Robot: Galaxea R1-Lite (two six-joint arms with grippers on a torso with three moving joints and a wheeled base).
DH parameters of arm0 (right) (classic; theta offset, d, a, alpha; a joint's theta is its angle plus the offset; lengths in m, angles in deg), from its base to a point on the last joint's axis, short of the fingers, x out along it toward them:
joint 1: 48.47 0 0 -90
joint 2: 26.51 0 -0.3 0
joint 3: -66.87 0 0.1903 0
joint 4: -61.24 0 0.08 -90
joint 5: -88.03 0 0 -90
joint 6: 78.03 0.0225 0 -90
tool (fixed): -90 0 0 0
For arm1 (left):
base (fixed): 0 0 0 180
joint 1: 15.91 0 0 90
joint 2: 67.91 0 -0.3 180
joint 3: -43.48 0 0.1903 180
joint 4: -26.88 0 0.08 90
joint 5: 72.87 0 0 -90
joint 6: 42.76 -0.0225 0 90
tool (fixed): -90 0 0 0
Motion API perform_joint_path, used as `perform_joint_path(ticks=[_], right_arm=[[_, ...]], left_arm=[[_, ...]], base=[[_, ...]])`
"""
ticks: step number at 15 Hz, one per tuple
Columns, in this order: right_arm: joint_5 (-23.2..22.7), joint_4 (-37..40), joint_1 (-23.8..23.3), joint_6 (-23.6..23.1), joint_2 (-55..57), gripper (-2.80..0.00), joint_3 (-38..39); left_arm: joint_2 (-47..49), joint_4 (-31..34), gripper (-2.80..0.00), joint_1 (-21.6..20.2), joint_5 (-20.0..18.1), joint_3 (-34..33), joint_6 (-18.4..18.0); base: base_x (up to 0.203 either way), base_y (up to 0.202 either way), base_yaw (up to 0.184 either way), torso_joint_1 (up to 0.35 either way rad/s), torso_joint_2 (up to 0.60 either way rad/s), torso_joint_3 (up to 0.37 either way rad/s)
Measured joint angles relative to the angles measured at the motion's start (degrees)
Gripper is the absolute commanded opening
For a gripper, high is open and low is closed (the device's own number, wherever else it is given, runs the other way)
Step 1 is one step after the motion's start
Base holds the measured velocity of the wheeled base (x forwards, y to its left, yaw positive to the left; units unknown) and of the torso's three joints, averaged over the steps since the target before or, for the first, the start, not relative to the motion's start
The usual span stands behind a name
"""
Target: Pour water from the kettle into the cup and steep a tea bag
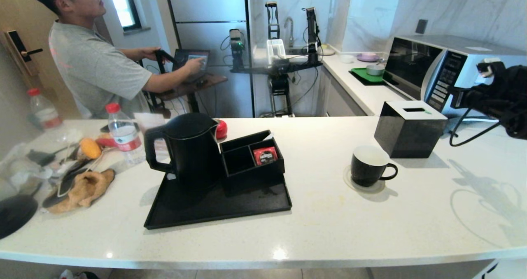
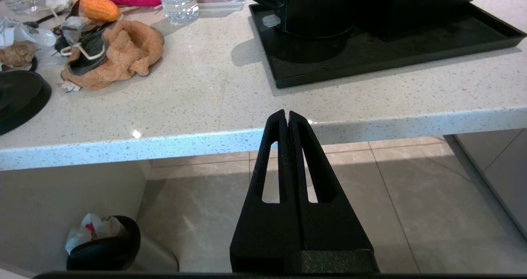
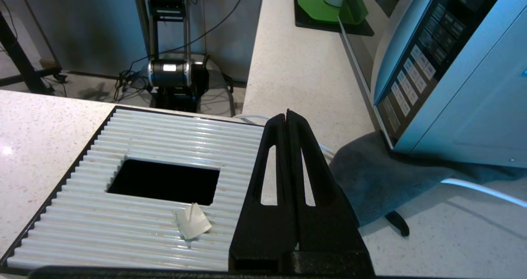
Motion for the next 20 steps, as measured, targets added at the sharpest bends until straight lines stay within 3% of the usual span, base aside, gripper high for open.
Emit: perform_joint_path(ticks=[14, 20], right_arm=[[-0.11, -0.56, 2.32, -0.68, -4.92, -2.8, 10.68], [-0.05, 0.18, 2.26, -0.25, -22.62, -2.8, 26.39]], left_arm=[[0.0, 0.0, -2.8, 0.0, -0.01, 0.0, 0.02], [0.0, -0.02, -2.8, 0.0, -0.01, 0.0, 0.02]], base=[[0.0, 0.0, 0.0, 0.0, 0.0, 0.0], [0.0, 0.0, 0.0, 0.0, 0.0, 0.0]])
